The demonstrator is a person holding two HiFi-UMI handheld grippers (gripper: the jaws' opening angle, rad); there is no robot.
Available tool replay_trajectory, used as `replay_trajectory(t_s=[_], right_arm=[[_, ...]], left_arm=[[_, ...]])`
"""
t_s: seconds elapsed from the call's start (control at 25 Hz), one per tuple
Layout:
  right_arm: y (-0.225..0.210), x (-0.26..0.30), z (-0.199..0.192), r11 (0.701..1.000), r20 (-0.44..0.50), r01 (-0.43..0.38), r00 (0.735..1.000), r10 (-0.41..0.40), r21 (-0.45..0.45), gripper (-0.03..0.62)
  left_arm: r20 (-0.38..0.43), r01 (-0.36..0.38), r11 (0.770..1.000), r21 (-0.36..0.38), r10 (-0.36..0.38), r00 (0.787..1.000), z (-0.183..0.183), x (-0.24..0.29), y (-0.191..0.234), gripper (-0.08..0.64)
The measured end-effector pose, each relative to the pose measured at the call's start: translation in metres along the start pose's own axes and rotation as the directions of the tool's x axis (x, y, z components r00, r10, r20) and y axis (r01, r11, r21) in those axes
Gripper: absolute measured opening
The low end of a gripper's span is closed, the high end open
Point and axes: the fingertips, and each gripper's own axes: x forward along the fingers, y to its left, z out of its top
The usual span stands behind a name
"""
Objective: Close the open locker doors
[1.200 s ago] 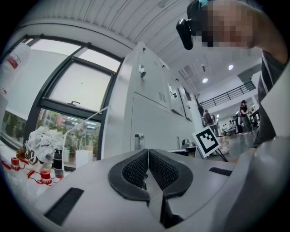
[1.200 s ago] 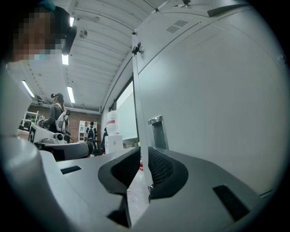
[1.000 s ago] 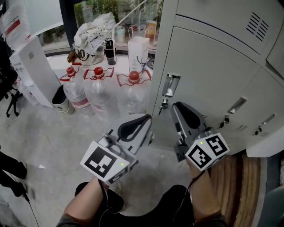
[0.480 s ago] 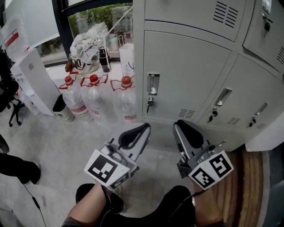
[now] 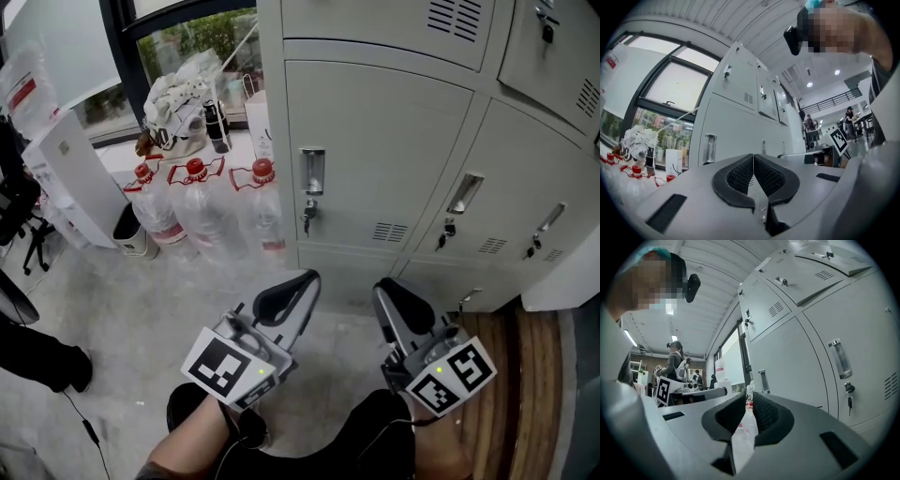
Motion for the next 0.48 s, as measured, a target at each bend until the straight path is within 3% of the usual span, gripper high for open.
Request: replay_trajectory(t_s=[0.32, 0.48], right_arm=[[-0.008, 0.021, 0.004, 0.997, 0.002, 0.075, 0.997, -0.075, 0.036, 0.046], [-0.008, 0.040, 0.033, 0.989, -0.035, 0.117, 0.993, -0.114, 0.093, 0.046]], left_arm=[[-0.013, 0.072, 0.997, -0.019, -0.072, 0.997, 0.006, 0.017, 0.014, 0.009], [-0.048, 0.088, 0.991, -0.096, -0.093, 0.995, 0.037, 0.030, 0.036, 0.009]])
